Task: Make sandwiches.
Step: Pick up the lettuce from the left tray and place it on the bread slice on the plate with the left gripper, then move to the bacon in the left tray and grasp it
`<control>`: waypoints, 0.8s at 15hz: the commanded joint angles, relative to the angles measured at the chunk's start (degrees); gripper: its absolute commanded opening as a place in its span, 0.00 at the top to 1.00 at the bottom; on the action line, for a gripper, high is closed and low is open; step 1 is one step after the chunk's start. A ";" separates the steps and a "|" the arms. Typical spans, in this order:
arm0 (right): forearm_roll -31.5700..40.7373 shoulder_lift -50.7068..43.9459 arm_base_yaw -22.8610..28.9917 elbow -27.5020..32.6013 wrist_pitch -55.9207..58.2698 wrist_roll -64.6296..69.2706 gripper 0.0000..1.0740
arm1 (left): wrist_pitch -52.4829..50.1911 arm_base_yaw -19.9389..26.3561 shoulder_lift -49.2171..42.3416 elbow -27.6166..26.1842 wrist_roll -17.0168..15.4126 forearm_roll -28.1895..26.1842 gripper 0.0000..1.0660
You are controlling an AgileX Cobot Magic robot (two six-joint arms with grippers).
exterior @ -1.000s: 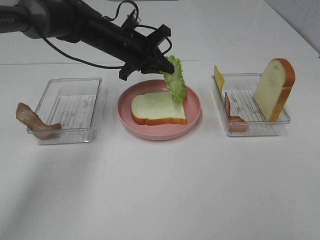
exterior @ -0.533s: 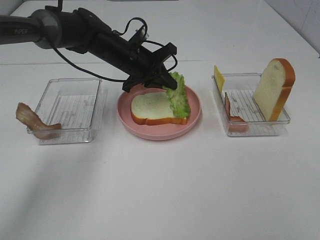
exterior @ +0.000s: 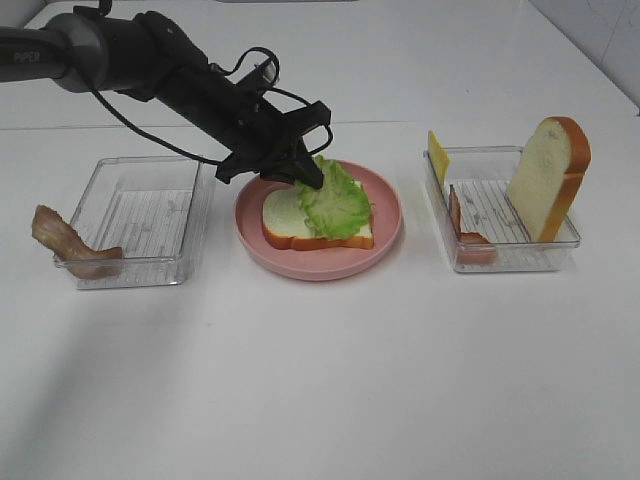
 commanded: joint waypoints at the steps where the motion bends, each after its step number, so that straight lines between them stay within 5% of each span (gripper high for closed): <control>1: -0.06 -0.69 -0.34 0.23 -0.46 -0.34 0.31 | 0.86 -0.06 -0.74 0.06 -2.01 1.89 1.00; 3: -0.06 -0.69 -0.34 0.23 -0.46 -0.34 0.31 | 0.80 -0.06 -0.74 0.06 -2.29 2.12 0.90; 6: -0.06 -0.69 -0.34 0.23 -0.46 -0.34 0.31 | 0.00 -0.06 -1.15 0.06 -1.60 3.04 0.35; 9: -0.06 -0.69 -0.34 0.23 -0.46 -0.34 0.31 | -1.09 0.17 -4.58 -0.06 -2.92 11.63 0.31; 12: -0.06 -0.69 -0.34 0.23 -0.46 -0.34 0.31 | 0.23 0.17 -11.06 -0.06 -8.02 24.52 0.31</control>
